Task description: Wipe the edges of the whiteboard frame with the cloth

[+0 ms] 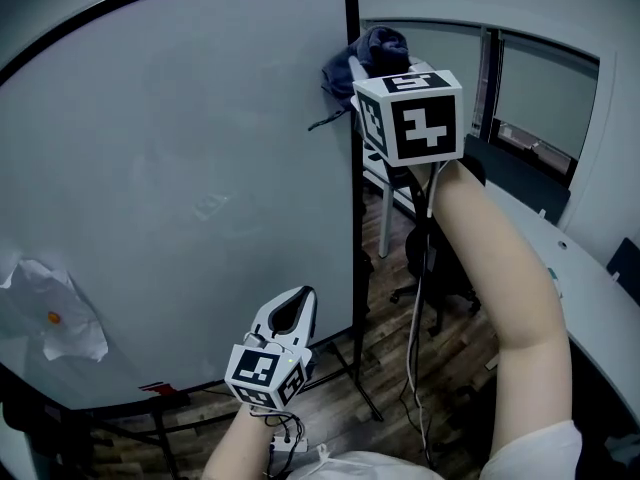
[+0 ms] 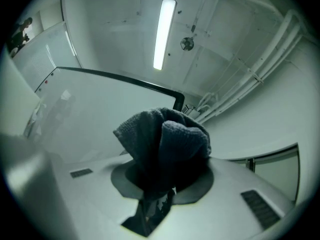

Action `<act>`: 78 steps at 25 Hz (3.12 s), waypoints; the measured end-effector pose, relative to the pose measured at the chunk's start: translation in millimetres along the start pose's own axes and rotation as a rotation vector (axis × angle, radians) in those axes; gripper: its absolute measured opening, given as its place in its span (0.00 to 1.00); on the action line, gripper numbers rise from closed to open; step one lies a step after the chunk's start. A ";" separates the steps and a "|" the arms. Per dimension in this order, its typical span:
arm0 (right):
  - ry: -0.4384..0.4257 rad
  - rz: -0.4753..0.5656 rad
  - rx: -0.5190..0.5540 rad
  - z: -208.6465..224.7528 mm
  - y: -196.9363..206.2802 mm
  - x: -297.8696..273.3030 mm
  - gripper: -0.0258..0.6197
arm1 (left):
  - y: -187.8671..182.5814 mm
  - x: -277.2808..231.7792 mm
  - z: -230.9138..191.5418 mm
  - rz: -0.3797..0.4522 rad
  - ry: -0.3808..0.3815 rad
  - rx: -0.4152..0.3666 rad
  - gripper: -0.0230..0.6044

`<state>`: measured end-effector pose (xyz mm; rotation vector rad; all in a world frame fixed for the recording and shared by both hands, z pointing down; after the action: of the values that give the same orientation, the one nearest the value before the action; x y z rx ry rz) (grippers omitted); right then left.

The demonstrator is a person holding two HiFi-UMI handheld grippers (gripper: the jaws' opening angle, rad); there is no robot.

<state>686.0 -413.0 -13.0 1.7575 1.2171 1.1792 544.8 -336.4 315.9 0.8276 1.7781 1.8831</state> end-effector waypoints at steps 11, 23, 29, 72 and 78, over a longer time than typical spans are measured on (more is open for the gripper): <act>-0.024 -0.064 -0.040 -25.0 70.0 21.7 0.16 | 38.9 1.4 4.6 -0.054 -0.014 0.005 0.08; -0.004 -0.194 -0.085 -58.7 166.3 53.5 0.16 | 78.5 11.2 18.8 -0.106 0.023 0.042 0.08; -0.027 -0.222 -0.128 -71.8 212.7 69.7 0.16 | 97.6 13.2 21.7 -0.149 0.038 0.051 0.08; -0.155 -0.758 -0.296 -179.6 524.4 162.6 0.16 | 262.0 29.3 27.5 -0.453 -0.032 0.246 0.08; -0.190 -0.796 -0.307 -188.8 557.0 174.7 0.16 | 282.5 38.4 31.2 -0.497 -0.063 0.252 0.08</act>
<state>715.0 -422.4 599.8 0.9686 1.3422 0.6564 564.7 -314.4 601.1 0.4564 1.9812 1.3222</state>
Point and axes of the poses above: the fingertips, and each gripper's own axes: x backward along the fingers, z to its right, y out of its underside, the point moved 2 cm from there along x, backward along the fingers, and after that the axes turned 2 degrees about -y, right-handed, at the moved point
